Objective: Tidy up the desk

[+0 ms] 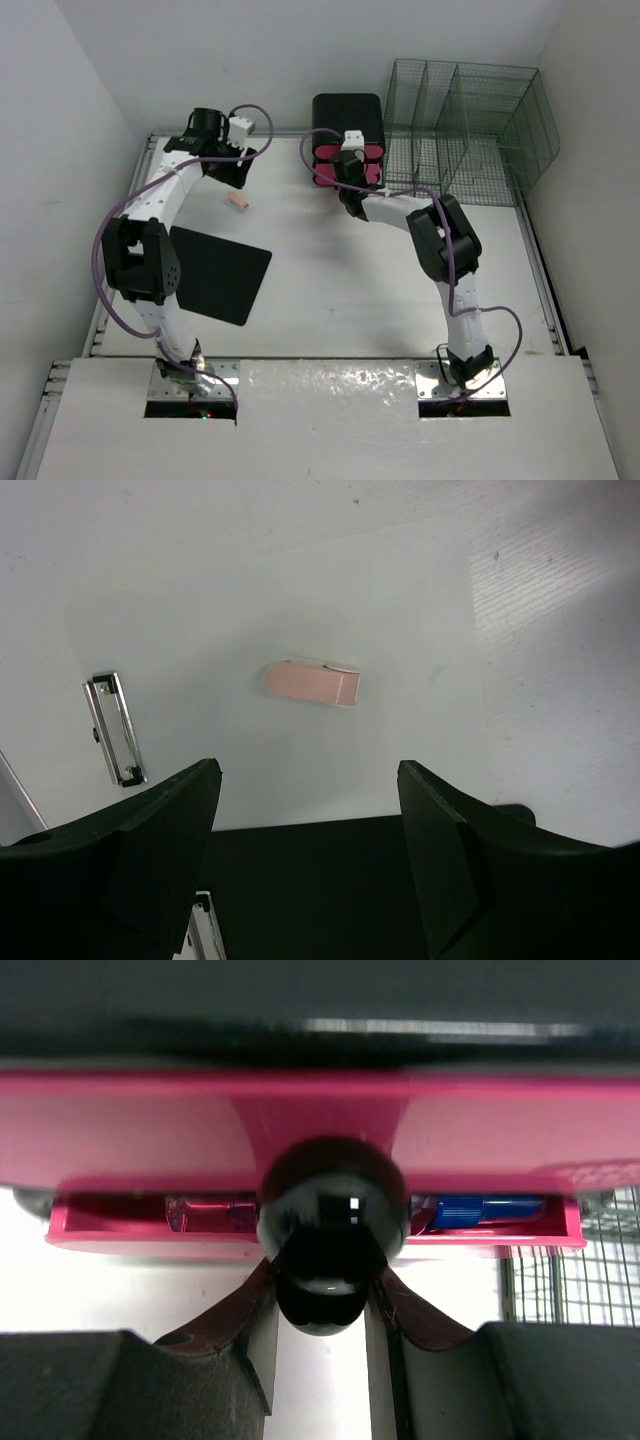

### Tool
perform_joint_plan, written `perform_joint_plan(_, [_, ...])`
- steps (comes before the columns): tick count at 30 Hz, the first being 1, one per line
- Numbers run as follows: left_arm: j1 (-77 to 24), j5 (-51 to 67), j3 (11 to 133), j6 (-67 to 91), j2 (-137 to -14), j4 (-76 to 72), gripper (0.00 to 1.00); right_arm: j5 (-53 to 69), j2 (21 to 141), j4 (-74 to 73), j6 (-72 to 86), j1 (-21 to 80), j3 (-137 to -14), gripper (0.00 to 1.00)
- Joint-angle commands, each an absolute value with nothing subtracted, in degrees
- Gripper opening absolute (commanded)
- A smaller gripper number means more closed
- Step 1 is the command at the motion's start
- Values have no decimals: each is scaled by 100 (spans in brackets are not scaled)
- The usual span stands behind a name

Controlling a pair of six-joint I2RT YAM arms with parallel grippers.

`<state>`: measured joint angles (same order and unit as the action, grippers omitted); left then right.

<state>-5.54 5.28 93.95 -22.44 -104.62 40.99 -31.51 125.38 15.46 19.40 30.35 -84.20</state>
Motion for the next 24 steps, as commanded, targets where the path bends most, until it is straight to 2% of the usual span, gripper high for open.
perform_joint_plan(1, [-475,642,9369,-2303,-10195,3955,70,-3463,12594,2391,1775,3032,-8920,15])
perform_joint_plan(5, [-475,624,9352,-2320,-10187,3955,70,-3542,12656,2391,1749,3032,-9000,21])
perform_joint_plan(8, [-475,642,9360,-2329,-10213,3955,70,-3595,12630,2443,1749,3032,-8939,34])
perform_joint_plan(9, [-475,650,9352,-2329,-10213,3955,70,-3603,12621,2443,1749,3041,-8921,43])
perform_joint_plan(13, [-475,659,9352,-2355,-10222,3955,70,-3481,12438,2434,1722,3032,-8668,55])
perform_joint_plan(17, [-475,659,9352,-2373,-10230,3973,70,-3349,12033,2435,1793,3067,-8122,62])
perform_joint_plan(20, [-466,668,9360,-2382,-10274,3990,70,-3235,11787,2479,2073,3103,-7621,64])
perform_joint_plan(24, [-475,738,9404,-2382,-10301,4043,70,-3225,11952,2321,2241,3111,-7584,64])
